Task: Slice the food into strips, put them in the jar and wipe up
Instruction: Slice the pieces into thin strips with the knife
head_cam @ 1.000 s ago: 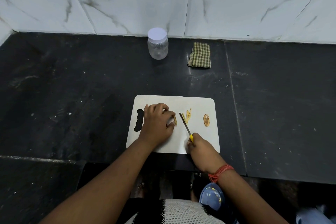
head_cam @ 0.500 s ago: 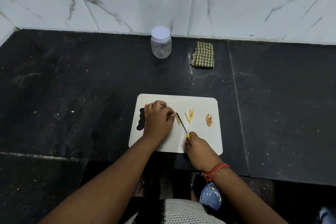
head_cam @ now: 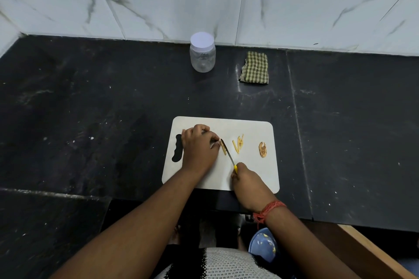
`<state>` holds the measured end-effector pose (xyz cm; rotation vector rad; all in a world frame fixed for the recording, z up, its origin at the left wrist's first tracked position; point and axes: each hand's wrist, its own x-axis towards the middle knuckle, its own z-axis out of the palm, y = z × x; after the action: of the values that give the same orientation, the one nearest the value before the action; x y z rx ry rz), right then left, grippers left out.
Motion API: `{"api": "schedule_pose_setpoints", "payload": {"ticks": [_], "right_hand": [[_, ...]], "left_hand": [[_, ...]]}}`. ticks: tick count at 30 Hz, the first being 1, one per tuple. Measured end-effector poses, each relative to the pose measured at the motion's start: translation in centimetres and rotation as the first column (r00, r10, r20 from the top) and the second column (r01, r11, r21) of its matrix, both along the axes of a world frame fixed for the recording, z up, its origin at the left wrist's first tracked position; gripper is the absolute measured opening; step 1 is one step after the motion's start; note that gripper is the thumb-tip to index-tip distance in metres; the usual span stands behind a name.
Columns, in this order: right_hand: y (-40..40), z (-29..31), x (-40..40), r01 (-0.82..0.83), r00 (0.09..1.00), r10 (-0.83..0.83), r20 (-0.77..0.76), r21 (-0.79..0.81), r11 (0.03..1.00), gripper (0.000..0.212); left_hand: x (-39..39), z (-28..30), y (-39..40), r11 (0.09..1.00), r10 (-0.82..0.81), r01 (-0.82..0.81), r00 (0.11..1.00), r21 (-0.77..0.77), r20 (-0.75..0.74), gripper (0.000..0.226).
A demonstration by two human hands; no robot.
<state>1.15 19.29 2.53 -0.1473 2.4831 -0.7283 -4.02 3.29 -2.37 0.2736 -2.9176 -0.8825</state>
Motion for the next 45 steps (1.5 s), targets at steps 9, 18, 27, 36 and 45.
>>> {"api": "schedule_pose_setpoints", "payload": {"ticks": [9, 18, 27, 36, 45], "right_hand": [[-0.2, -0.1, 0.0, -0.014, 1.0, 0.015, -0.011, 0.023, 1.0, 0.009], [-0.1, -0.4, 0.0, -0.026, 0.999, 0.027, -0.02, 0.036, 0.999, 0.008], [-0.2, -0.1, 0.0, -0.008, 1.0, 0.007, 0.016, 0.031, 0.999, 0.008], [-0.3, 0.0, -0.3, -0.011, 0.998, 0.009, 0.065, 0.037, 0.999, 0.008], [-0.5, 0.4, -1.1, -0.039, 0.99, 0.031, 0.135, 0.054, 0.998, 0.006]], "left_hand": [[0.0, 0.0, 0.1, 1.0, 0.004, -0.004, 1.0, -0.025, 0.002, 0.006], [-0.1, -0.3, 0.1, 0.999, 0.002, -0.002, 1.0, -0.041, -0.002, 0.005], [0.0, -0.3, 0.0, 0.999, -0.012, 0.011, 1.0, -0.035, -0.009, 0.006], [0.4, -0.7, 0.1, 0.996, -0.052, 0.051, 0.999, -0.067, -0.008, 0.017], [0.2, -0.7, 0.2, 0.996, -0.043, 0.043, 0.999, -0.077, 0.007, 0.018]]}}
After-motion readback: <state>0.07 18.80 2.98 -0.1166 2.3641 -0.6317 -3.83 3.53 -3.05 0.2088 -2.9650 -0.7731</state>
